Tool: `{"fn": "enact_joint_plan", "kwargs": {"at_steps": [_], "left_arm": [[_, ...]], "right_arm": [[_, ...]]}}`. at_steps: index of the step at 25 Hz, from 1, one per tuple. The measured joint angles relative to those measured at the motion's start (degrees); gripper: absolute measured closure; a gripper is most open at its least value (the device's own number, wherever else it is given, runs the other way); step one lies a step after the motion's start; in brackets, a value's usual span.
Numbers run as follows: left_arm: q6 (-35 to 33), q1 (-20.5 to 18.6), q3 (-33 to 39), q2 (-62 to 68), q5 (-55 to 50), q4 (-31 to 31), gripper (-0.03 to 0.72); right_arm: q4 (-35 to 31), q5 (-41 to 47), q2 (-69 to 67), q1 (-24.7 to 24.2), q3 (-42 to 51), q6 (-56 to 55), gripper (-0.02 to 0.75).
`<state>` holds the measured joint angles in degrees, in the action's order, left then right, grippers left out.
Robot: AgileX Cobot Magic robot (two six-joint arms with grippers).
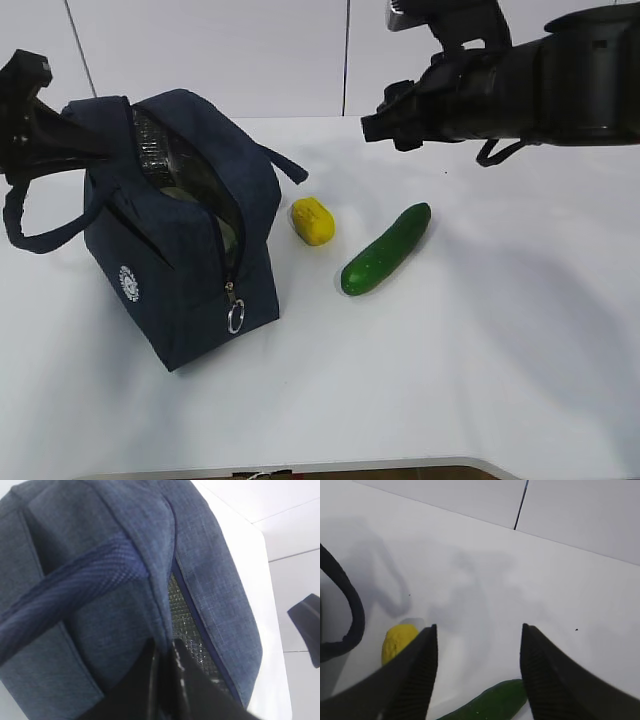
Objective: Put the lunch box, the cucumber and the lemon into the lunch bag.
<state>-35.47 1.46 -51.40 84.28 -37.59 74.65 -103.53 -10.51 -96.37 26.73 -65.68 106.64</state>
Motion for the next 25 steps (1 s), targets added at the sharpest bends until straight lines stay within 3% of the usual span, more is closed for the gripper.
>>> {"fn": "enact_joint_plan", "kwargs": {"at_steps": [25], "left_arm": [[-0.4, 0.0, 0.0, 0.0, 0.0, -0.2, 0.697]], "right_arm": [[0.0, -0.1, 0.0, 0.0, 0.0, 2.1, 0.312]]}}
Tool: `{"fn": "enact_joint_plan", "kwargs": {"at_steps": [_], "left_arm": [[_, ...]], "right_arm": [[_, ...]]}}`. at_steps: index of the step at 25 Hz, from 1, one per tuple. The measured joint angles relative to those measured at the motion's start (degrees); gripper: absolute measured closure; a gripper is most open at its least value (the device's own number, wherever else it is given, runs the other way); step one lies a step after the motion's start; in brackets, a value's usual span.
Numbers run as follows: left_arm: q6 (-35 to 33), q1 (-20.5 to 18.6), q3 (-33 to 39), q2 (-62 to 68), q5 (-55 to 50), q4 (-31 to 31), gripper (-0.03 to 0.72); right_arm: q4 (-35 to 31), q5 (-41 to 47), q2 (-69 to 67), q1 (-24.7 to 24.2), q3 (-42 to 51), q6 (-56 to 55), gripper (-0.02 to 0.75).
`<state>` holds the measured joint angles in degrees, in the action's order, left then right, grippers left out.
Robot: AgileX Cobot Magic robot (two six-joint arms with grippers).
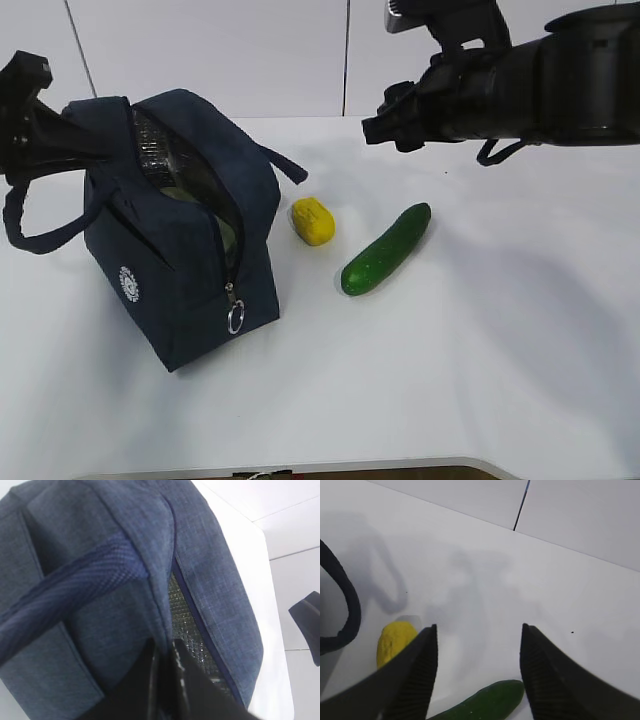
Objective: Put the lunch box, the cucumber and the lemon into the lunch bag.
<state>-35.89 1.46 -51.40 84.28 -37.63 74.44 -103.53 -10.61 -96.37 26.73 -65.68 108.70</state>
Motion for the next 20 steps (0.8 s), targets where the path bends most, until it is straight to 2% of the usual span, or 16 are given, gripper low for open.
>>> {"fn": "enact_joint_plan", "kwargs": {"at_steps": [20], "left_arm": [[0.0, 0.0, 0.0, 0.0, 0.0, 0.0, 0.697]], "right_arm": [[0.0, -0.2, 0.0, 0.0, 0.0, -0.9, 0.312]]}}
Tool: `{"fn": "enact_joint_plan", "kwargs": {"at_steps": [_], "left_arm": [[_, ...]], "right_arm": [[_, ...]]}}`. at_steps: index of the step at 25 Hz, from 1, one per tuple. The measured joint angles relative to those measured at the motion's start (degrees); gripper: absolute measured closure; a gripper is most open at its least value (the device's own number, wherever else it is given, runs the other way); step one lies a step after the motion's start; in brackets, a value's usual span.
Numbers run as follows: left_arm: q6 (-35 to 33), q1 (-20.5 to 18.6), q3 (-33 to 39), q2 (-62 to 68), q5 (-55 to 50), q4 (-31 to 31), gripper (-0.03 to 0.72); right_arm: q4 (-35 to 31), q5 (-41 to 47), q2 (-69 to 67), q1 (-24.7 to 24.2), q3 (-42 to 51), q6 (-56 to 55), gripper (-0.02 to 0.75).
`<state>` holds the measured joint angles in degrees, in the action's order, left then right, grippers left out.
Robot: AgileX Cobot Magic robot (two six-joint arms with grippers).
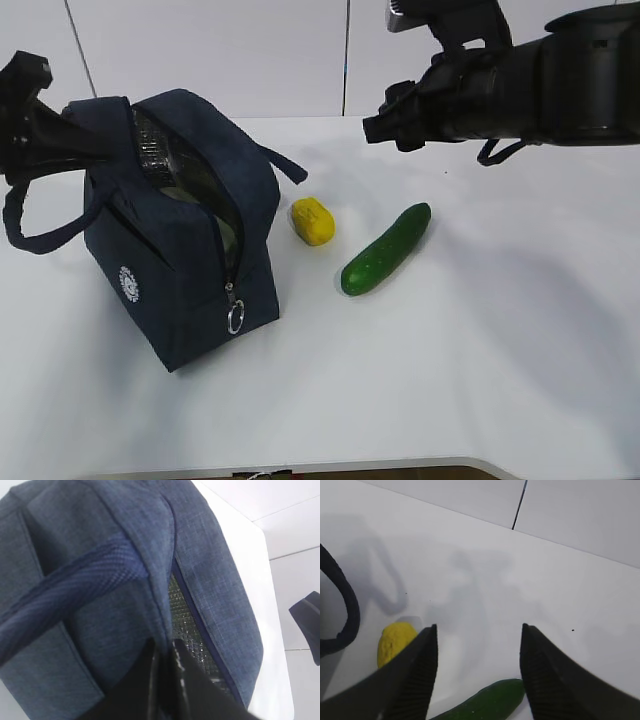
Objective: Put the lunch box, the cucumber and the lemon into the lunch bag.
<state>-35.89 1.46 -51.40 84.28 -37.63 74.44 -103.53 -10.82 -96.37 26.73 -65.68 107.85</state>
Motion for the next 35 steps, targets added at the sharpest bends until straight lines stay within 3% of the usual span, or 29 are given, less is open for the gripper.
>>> {"fn": "enact_joint_plan", "kwargs": {"at_steps": [28, 35], "left_arm": [[0.0, 0.0, 0.0, 0.0, -0.3, 0.0, 0.697], [0.0, 0.0, 0.0, 0.0, -0.4, 0.0, 0.697]], "right_arm": [[0.1, -0.1, 0.0, 0.2, 0.0, -1.2, 0.312], [10.6, -0.1, 0.0, 0.2, 0.0, -11.6, 0.312]]}}
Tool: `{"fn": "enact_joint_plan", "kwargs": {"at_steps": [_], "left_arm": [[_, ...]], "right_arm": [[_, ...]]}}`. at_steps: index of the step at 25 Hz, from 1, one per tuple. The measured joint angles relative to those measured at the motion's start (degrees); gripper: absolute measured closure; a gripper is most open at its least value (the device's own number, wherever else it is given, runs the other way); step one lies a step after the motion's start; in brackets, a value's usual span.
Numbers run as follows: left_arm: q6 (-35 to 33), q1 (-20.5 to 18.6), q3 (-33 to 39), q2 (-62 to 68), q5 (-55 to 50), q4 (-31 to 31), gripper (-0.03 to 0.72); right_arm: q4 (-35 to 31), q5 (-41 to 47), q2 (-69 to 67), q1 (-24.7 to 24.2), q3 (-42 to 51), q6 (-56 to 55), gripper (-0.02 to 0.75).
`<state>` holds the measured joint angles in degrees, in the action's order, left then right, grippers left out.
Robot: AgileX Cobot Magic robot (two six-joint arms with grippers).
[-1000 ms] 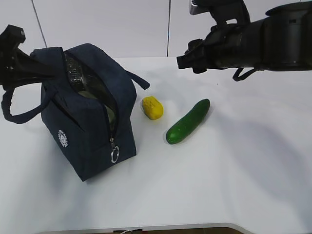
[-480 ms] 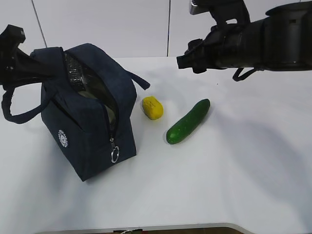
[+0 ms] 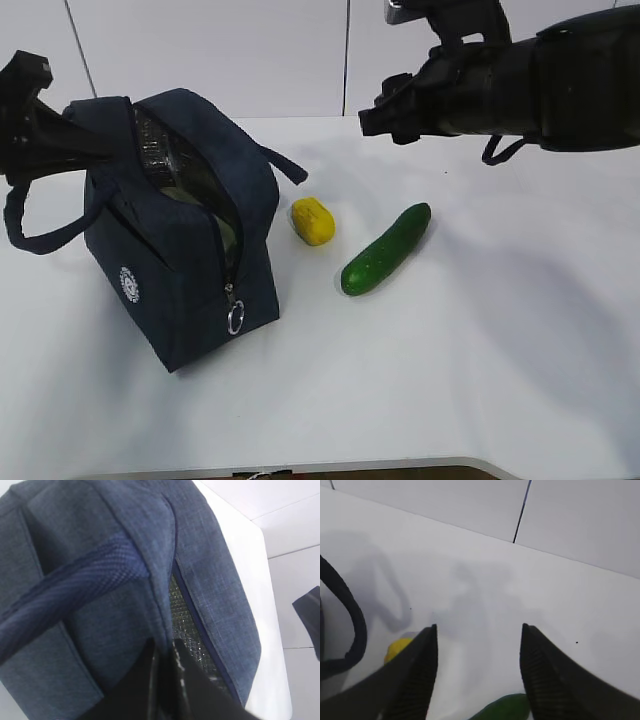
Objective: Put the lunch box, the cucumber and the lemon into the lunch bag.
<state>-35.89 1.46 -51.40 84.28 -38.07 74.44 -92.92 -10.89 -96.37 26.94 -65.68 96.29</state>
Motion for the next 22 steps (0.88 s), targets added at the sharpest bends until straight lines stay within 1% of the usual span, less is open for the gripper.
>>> {"fn": "enact_joint_plan", "kwargs": {"at_steps": [4, 6, 7, 11, 13, 16, 20, 22], "left_arm": [[0.0, 0.0, 0.0, 0.0, -0.1, 0.0, 0.697], [0.0, 0.0, 0.0, 0.0, -0.2, 0.0, 0.697], [0.0, 0.0, 0.0, 0.0, -0.2, 0.0, 0.697], [0.0, 0.0, 0.0, 0.0, -0.7, 0.0, 0.697], [0.0, 0.0, 0.0, 0.0, -0.7, 0.0, 0.697], [0.0, 0.0, 0.0, 0.0, -0.8, 0.0, 0.697], [0.0, 0.0, 0.0, 0.0, -0.8, 0.0, 0.697], [0.0, 0.0, 0.0, 0.0, -0.9, 0.0, 0.697]], "right_arm": [[7.1, 1.5, 0.0, 0.0, 0.0, -10.3, 0.312], [13.7, 3.8, 0.0, 0.0, 0.0, -18.4, 0.312], [17.7, 5.0, 0.0, 0.0, 0.0, -24.6, 0.312], [42.6, 12.3, 0.0, 0.0, 0.0, -48.8, 0.312], [54.1, 16.0, 0.0, 0.0, 0.0, -57.5, 0.312], [66.4, 20.2, 0.0, 0.0, 0.0, -68.0, 0.312], [79.3, 24.3, 0.0, 0.0, 0.0, -81.2, 0.312], [84.2, 26.6, 0.2, 0.0, 0.0, -86.3, 0.312]]}}
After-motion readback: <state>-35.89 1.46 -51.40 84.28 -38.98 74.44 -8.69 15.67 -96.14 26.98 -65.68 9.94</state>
